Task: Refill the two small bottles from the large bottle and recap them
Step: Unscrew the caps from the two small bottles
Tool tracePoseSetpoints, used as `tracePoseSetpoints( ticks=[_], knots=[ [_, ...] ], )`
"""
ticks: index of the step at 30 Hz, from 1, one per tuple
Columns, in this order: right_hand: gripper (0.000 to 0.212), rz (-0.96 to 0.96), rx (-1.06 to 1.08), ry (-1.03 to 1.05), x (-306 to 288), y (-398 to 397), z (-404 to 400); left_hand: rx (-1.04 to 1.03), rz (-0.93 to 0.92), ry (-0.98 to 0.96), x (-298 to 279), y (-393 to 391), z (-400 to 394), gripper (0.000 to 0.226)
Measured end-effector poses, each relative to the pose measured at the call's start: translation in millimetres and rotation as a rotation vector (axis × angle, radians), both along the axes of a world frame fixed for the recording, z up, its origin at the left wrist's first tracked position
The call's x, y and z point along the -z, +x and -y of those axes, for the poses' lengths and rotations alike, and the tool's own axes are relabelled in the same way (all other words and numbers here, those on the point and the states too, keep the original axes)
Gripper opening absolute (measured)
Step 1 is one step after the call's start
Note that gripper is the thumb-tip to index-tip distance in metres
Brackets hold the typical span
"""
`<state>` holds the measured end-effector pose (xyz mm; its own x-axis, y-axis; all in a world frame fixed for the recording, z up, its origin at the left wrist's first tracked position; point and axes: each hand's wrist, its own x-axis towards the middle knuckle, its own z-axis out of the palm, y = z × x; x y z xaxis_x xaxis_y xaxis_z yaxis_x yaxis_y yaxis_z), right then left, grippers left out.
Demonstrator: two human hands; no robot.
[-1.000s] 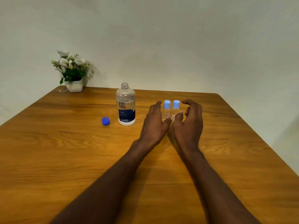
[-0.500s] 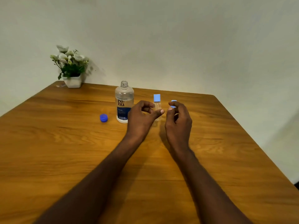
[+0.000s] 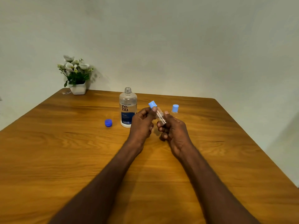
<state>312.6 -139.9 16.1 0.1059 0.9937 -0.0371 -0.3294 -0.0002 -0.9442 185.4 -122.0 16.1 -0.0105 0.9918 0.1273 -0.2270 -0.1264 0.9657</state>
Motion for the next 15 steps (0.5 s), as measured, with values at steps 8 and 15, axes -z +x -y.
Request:
tracePoseSetpoints(
  ticks=[8, 15],
  knots=[
    [0.048, 0.002, 0.058, -0.149, -6, 5, 2, 0.095, 0.169, -0.076, 3, -5, -5, 0.038],
    [0.044, 0.007, -0.035, -0.113, -4, 5, 2, 0.178, 0.305, -0.126, 6, -4, -11, 0.043]
  ],
)
